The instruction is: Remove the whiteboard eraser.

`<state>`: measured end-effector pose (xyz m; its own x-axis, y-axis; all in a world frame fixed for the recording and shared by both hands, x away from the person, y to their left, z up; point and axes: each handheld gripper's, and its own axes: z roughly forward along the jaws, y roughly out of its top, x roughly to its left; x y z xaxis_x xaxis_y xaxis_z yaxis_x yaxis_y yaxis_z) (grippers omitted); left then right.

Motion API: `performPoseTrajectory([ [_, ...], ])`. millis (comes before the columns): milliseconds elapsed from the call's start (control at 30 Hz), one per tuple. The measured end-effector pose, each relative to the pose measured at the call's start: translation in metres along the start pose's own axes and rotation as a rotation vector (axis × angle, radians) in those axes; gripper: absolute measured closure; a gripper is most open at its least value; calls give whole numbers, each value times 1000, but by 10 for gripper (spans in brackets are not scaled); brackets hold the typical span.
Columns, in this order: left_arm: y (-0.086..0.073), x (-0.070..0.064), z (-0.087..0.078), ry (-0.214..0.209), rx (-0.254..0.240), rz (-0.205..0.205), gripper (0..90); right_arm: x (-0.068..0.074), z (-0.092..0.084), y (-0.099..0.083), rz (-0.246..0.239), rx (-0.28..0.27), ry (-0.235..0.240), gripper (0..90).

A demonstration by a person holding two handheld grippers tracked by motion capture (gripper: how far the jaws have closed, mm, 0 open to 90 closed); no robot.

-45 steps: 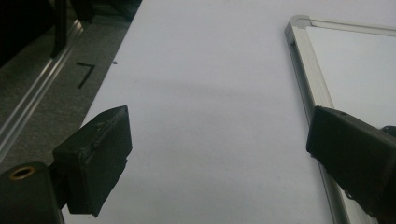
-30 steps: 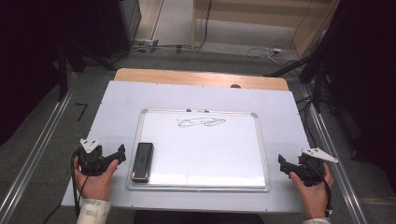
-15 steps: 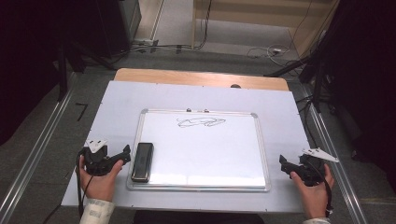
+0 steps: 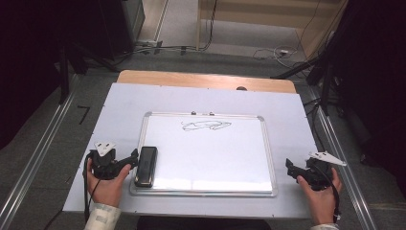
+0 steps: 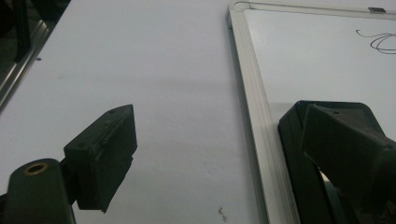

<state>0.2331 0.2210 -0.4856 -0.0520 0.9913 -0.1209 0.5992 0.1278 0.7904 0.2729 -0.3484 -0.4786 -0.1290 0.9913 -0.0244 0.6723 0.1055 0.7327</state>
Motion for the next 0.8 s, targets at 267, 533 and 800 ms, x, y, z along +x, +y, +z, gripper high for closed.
performPoseTrajectory([
  [267,0,-7,-2,-17,-5,9,116,0,-1,0,0,-2,-5,113],
  [533,-1,-15,0,-33,6,29,122,-1,-2,1,6,-4,-10,113],
  [800,-1,-24,0,-49,9,41,126,0,-2,1,2,-4,-10,114],
])
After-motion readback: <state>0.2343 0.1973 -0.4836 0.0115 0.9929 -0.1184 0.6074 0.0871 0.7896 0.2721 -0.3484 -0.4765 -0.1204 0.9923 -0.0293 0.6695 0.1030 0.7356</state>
